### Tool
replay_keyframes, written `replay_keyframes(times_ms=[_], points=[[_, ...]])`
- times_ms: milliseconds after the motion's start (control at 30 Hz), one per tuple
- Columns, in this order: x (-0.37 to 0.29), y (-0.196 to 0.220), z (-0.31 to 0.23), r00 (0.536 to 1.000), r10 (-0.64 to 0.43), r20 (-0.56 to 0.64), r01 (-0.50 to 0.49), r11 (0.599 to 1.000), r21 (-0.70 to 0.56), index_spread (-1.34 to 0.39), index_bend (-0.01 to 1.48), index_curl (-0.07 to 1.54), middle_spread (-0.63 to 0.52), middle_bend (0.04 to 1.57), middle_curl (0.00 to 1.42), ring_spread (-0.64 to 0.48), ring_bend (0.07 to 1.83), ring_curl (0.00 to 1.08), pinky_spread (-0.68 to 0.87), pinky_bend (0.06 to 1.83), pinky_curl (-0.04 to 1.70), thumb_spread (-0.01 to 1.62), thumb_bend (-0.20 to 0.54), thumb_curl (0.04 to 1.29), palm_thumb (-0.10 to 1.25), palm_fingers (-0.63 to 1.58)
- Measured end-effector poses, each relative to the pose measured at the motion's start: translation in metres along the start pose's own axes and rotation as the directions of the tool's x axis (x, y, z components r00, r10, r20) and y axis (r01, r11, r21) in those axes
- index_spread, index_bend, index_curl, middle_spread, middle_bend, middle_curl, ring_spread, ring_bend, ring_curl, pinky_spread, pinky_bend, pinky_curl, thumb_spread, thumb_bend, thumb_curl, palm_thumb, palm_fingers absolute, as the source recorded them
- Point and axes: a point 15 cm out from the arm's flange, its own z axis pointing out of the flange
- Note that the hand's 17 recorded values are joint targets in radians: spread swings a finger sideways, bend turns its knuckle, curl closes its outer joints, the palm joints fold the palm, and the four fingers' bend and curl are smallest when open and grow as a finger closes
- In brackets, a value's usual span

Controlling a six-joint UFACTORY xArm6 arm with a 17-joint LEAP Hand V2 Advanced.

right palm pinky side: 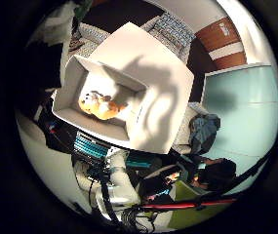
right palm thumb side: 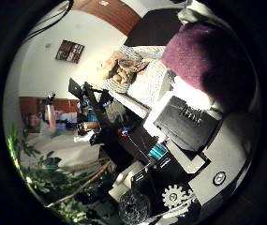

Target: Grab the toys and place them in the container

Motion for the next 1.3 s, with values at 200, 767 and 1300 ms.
replay_keyframes(times_ms=[200,767,1300], points=[[0.007,0.000,0.014,1.000,0.022,-0.008,-0.022,1.000,-0.013,-0.32,0.77,0.89,-0.21,1.12,0.92,-0.27,1.27,0.78,-0.29,1.07,1.08,1.03,-0.030,0.65,0.81,0.98],[0.040,0.045,0.054,0.996,0.058,-0.068,-0.074,0.964,-0.256,-0.41,0.18,0.51,-0.06,0.41,0.50,0.07,0.70,0.39,0.29,0.75,0.76,1.08,-0.036,0.35,0.49,0.08],[0.039,0.050,0.030,0.996,0.057,-0.070,-0.071,0.976,-0.208,-0.38,0.16,0.31,0.02,0.26,0.35,0.21,0.47,0.24,0.55,0.61,0.49,1.06,-0.020,0.30,0.48,0.16]])
